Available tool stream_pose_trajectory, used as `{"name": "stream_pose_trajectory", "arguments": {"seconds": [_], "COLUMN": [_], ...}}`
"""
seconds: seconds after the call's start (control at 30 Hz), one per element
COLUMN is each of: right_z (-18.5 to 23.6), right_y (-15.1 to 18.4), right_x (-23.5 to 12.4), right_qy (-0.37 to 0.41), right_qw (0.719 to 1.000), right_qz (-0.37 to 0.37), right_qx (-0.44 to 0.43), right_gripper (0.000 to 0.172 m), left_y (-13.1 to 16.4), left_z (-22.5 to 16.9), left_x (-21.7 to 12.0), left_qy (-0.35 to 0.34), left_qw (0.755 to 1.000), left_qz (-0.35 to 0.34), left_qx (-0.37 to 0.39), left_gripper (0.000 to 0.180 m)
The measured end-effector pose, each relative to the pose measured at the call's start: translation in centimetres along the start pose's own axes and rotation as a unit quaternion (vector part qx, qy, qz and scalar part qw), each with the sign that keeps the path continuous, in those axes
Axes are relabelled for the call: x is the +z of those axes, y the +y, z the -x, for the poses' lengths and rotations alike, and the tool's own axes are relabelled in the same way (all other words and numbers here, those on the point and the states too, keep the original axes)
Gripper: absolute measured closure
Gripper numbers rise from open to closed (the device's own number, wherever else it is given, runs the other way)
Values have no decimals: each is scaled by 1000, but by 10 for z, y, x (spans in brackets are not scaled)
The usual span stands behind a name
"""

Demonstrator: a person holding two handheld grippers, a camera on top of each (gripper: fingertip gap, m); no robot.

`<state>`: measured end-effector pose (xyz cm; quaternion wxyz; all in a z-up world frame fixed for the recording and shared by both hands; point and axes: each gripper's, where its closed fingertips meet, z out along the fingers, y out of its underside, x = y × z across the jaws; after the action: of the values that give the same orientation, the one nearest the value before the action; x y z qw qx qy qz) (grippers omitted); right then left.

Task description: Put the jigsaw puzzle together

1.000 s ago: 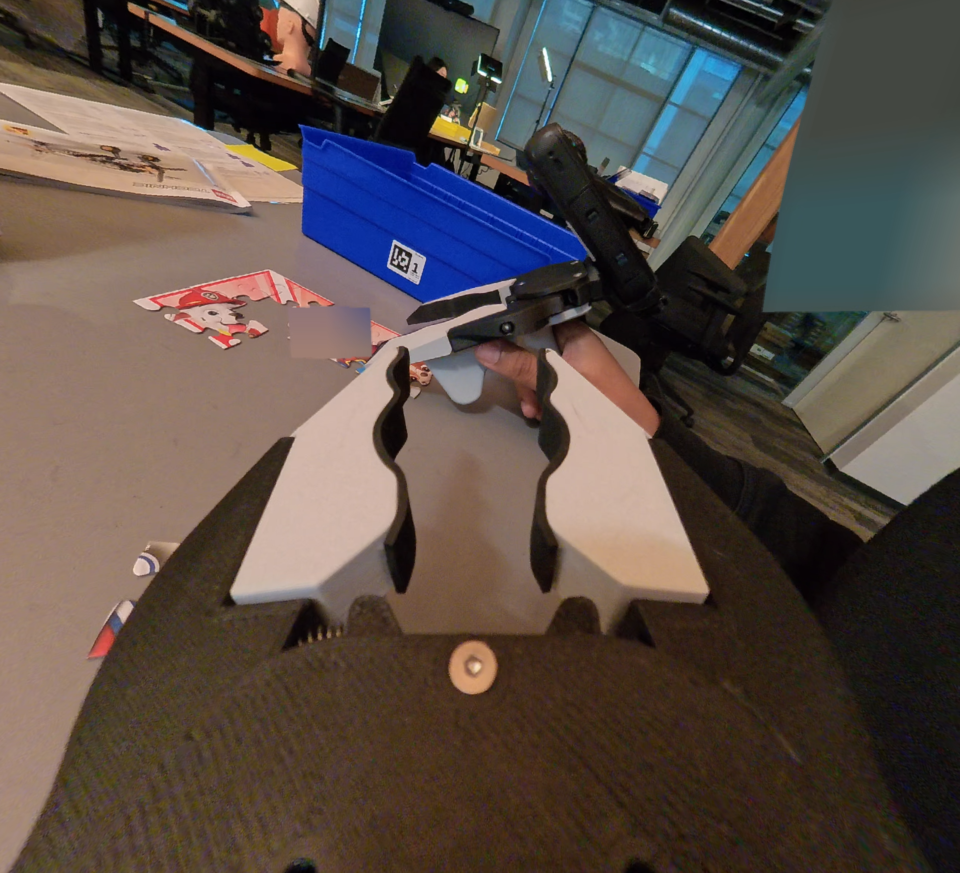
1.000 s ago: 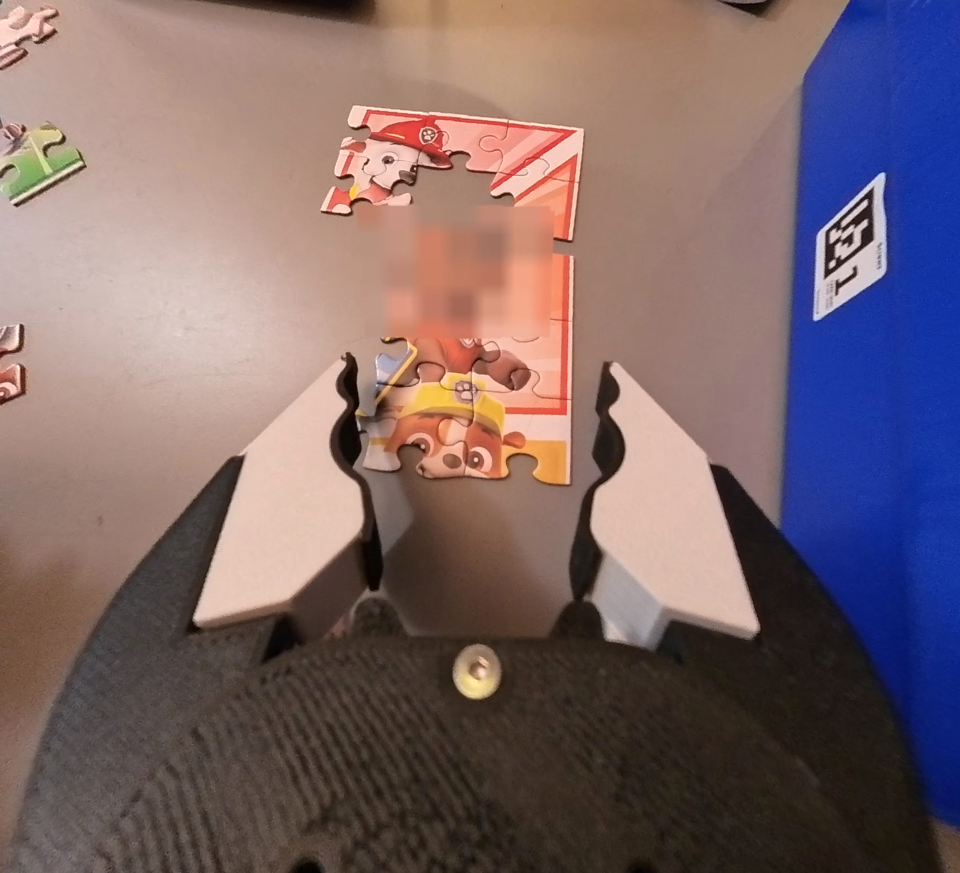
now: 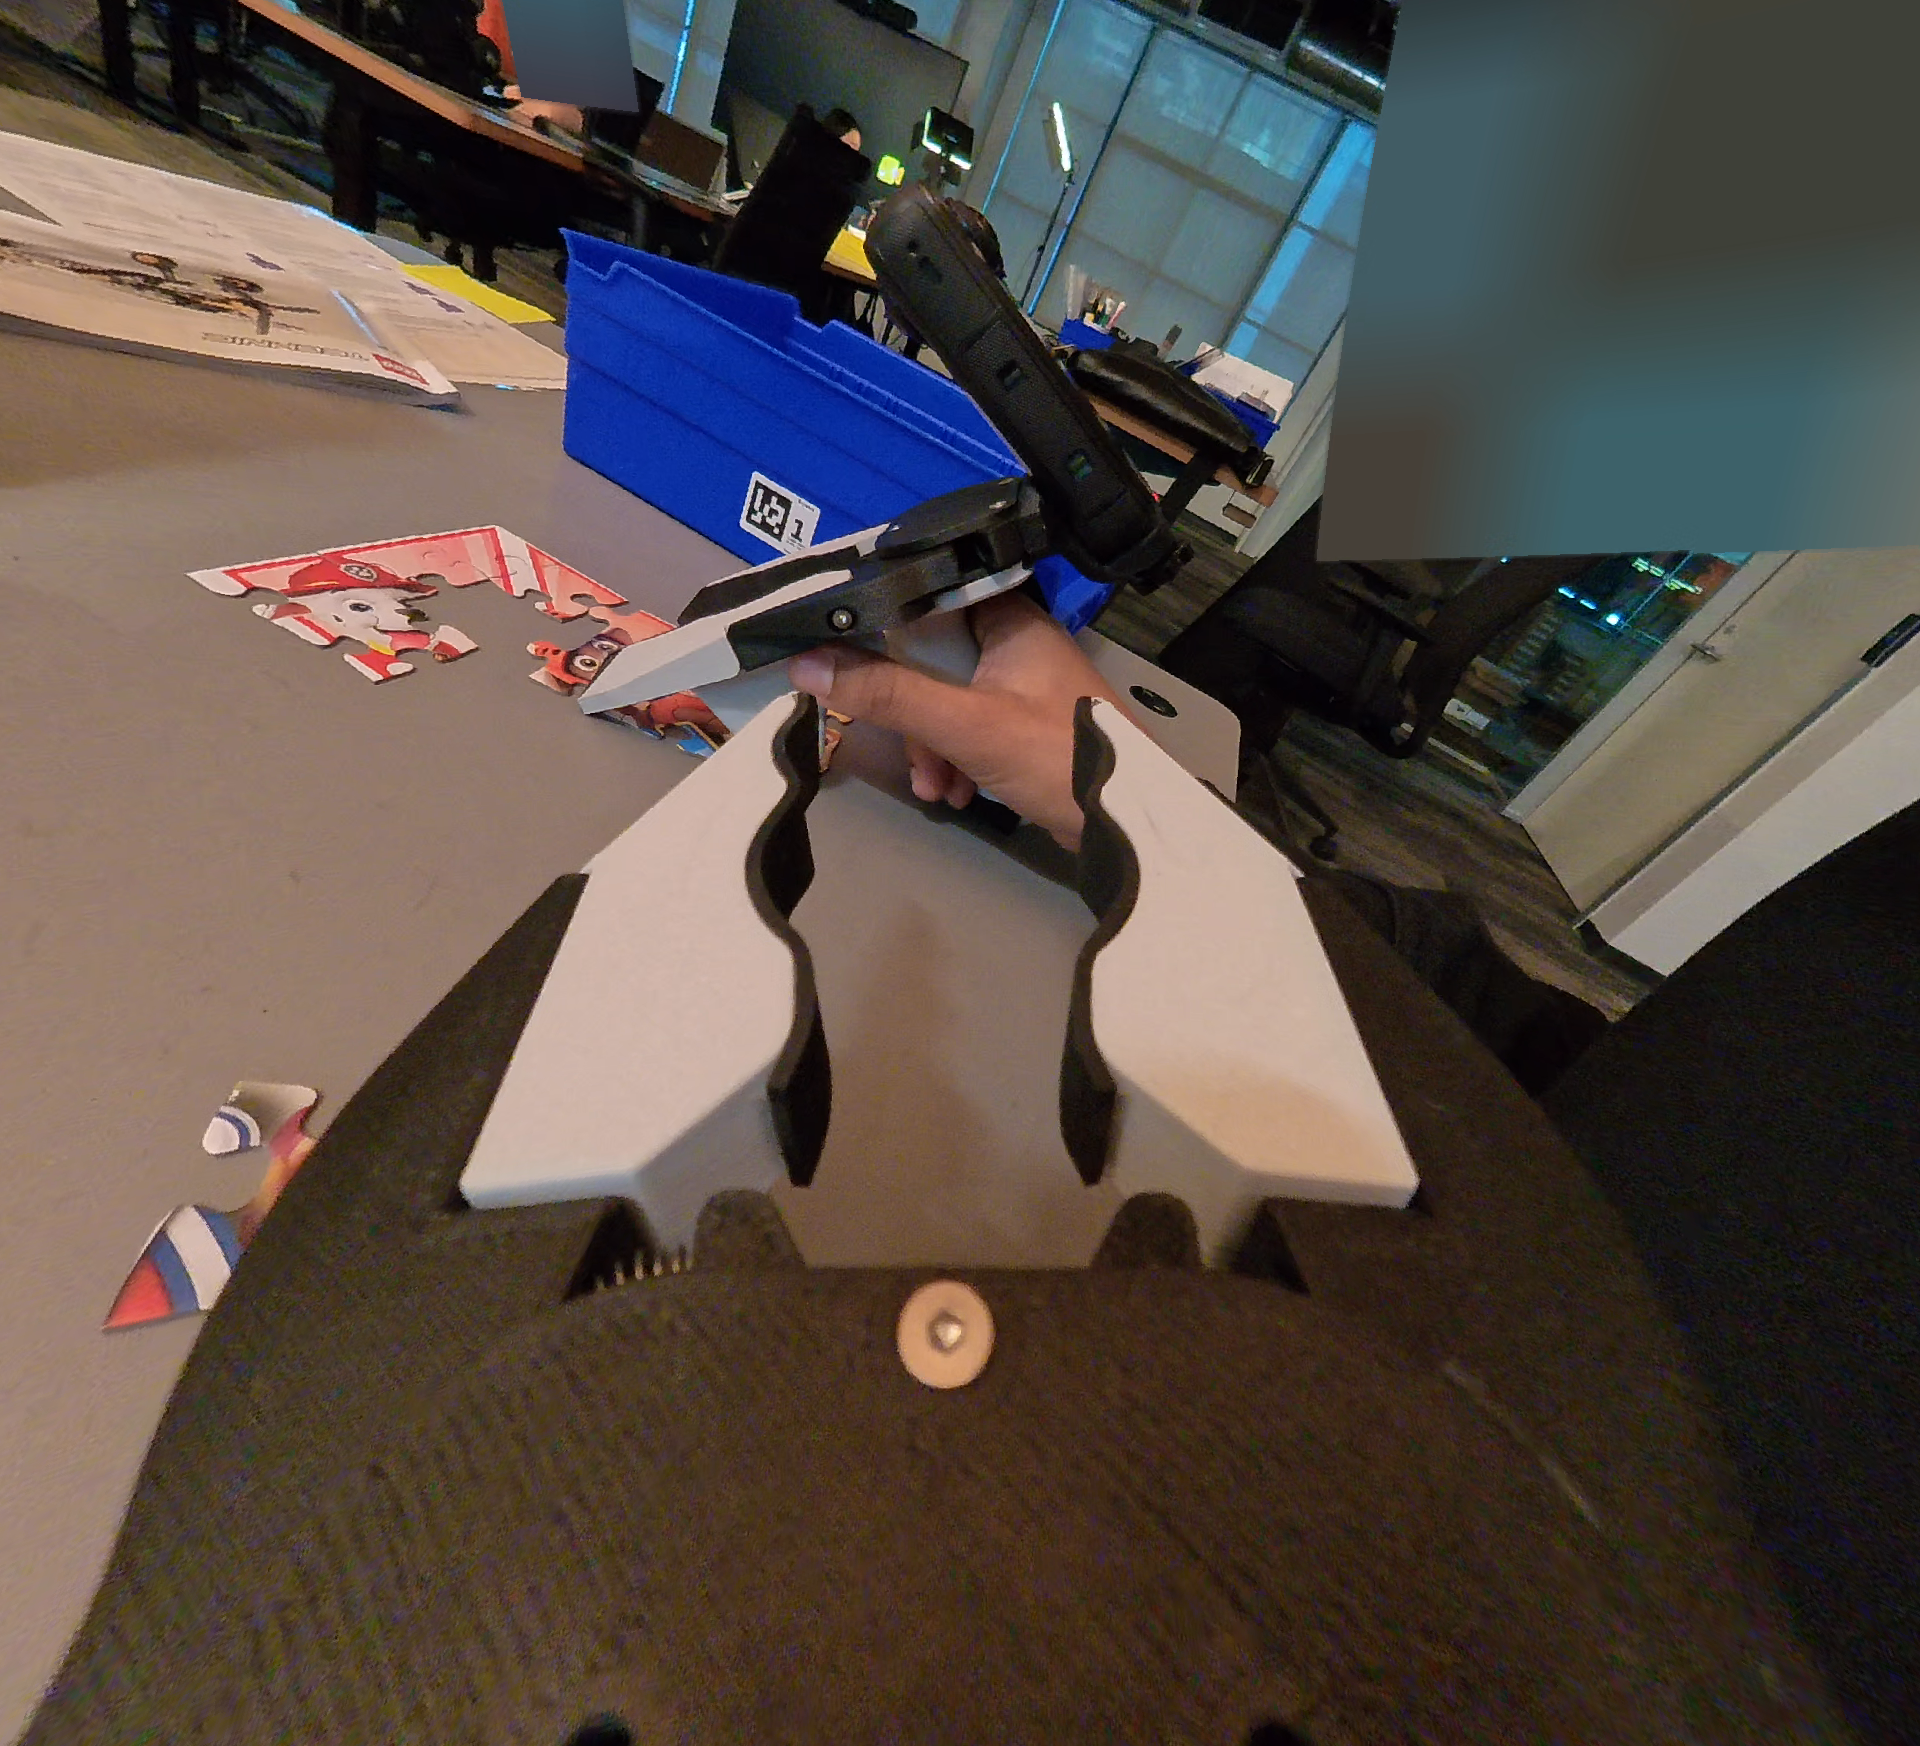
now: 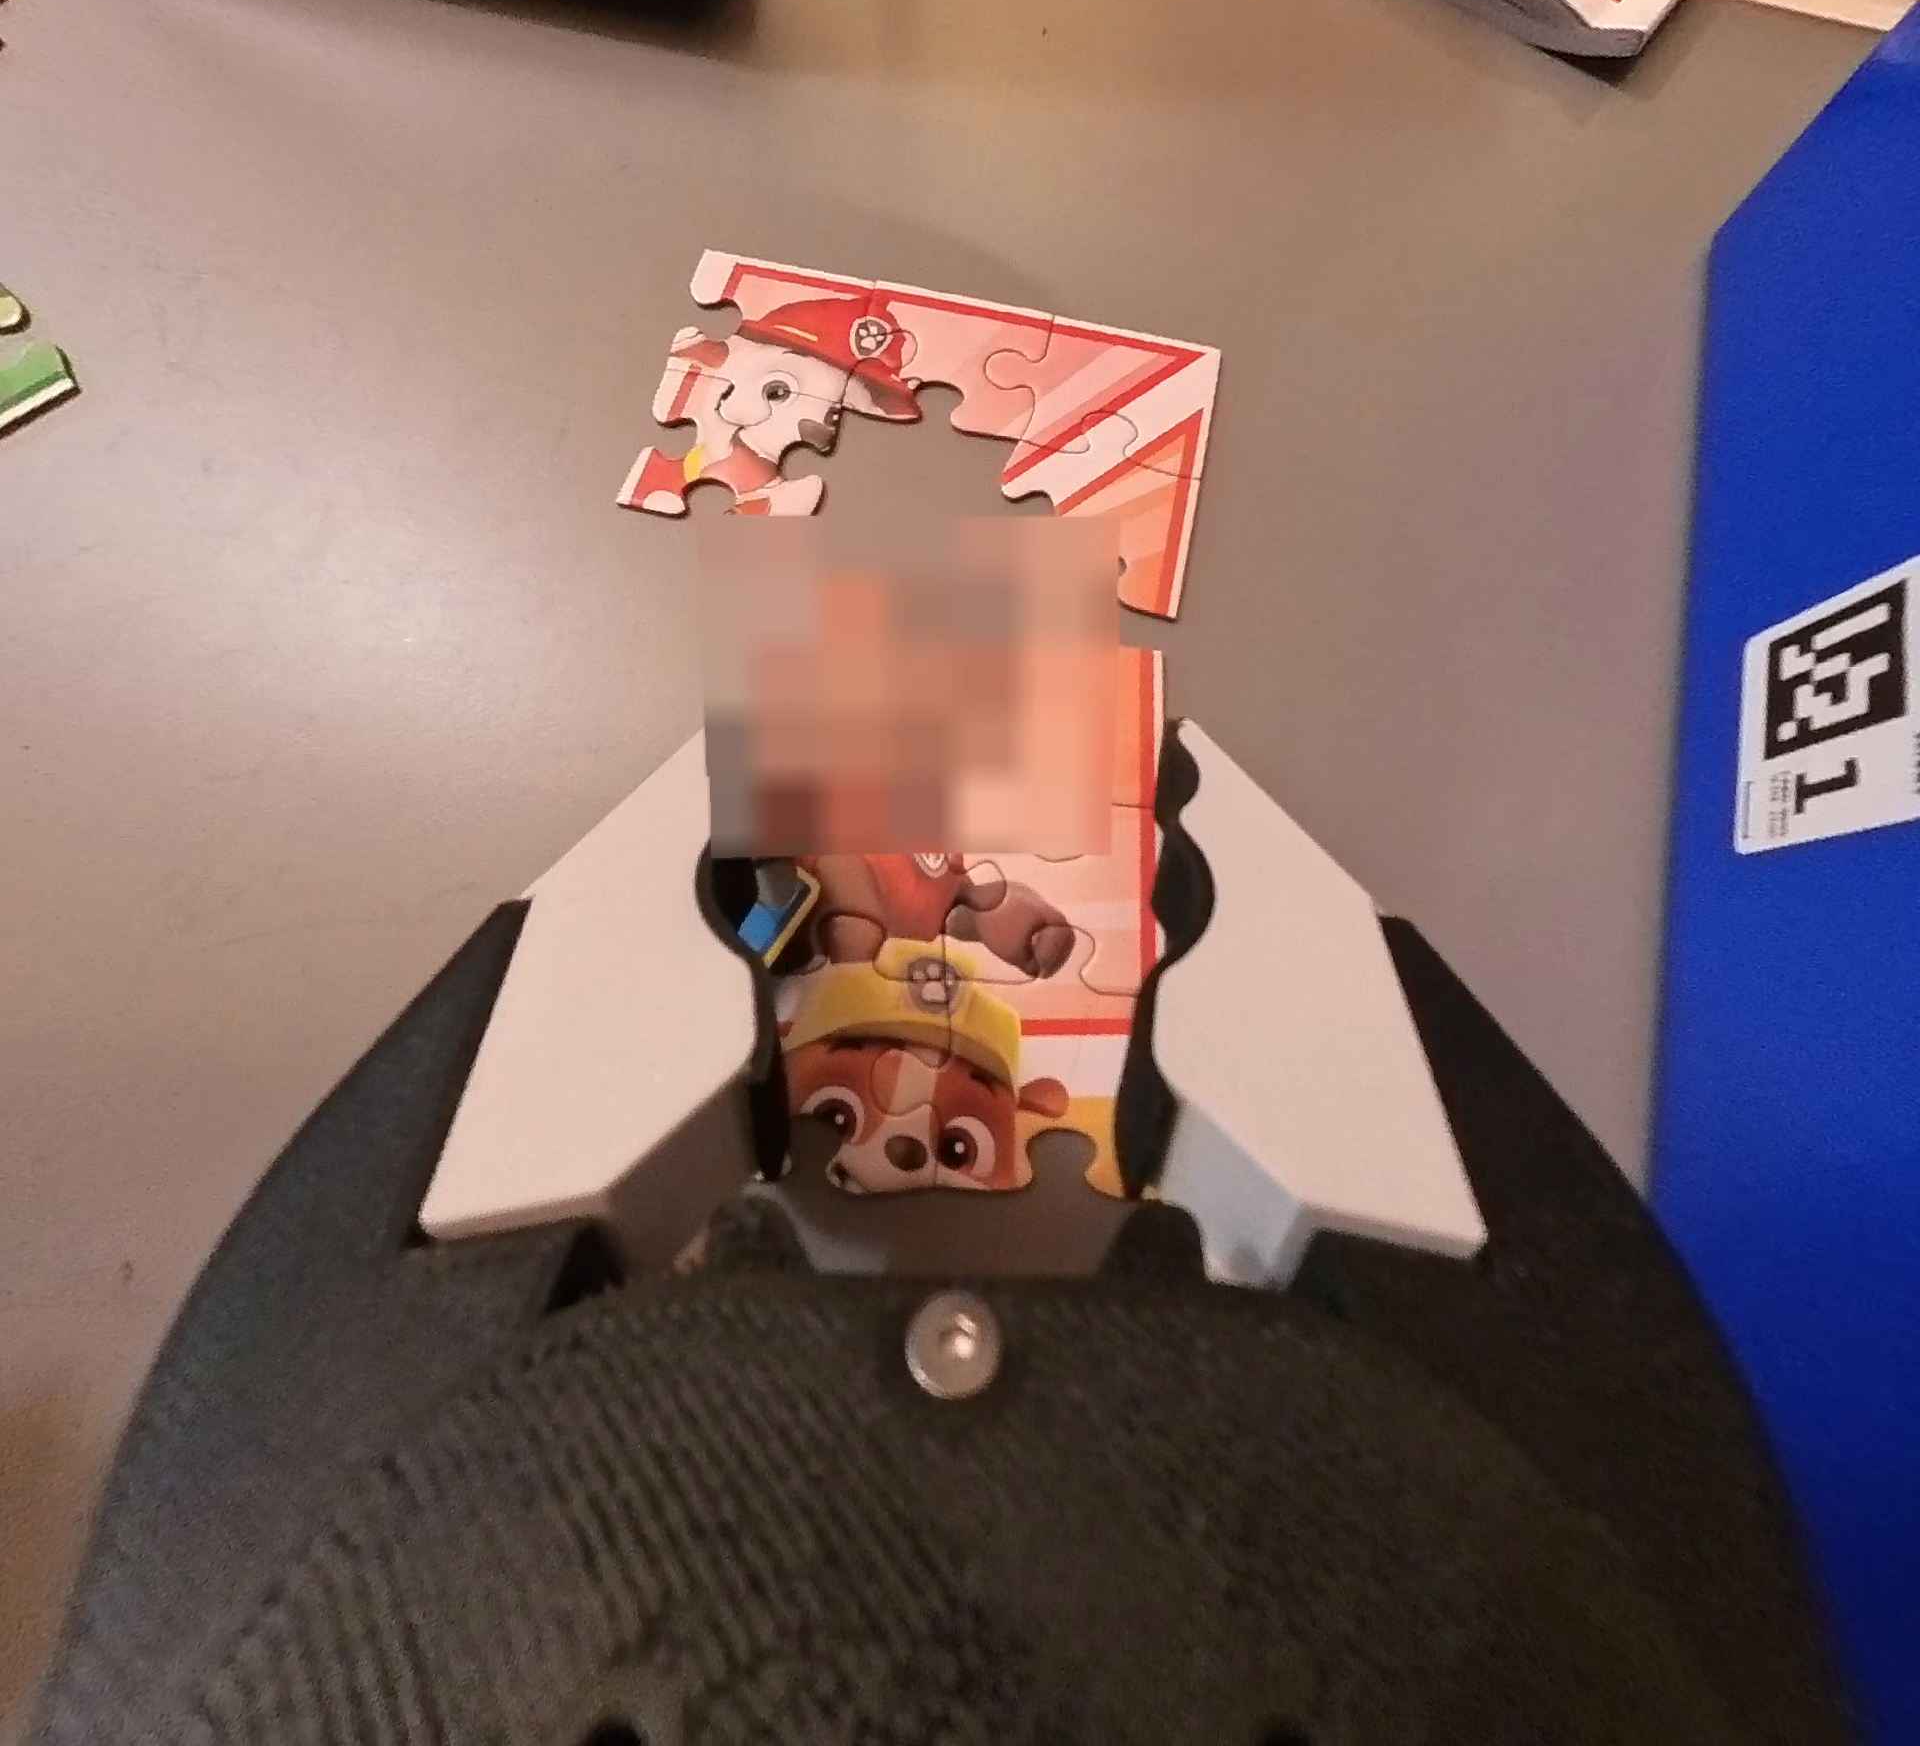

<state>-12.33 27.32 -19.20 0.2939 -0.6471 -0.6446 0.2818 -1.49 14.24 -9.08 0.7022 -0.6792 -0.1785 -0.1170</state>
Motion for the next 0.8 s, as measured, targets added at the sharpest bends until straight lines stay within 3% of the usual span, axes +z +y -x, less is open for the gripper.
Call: {"name": "stream_pose_trajectory", "arguments": {"seconds": [0.4,0.53,0.63,0.8], "right_z": [-3,-6,-5,0], "right_y": [-7,-6,-1,-1], "right_x": [-4,-1,2,4], "right_qy": [11,16,13,5], "right_qw": [1000,1000,1000,1000], "right_qz": [-19,-8,7,5], "right_qx": [-11,-11,-1,8], "right_gripper": [102,97,81,82], "left_y": [0,0,0,0], "left_z": [0,0,0,0], "left_x": [1,1,0,0], "left_qy": [-1,-1,0,0], "left_qw": [1000,1000,1000,1000], "left_qz": [2,2,1,1], "left_qx": [2,3,3,2], "left_gripper": [134,134,134,134]}}
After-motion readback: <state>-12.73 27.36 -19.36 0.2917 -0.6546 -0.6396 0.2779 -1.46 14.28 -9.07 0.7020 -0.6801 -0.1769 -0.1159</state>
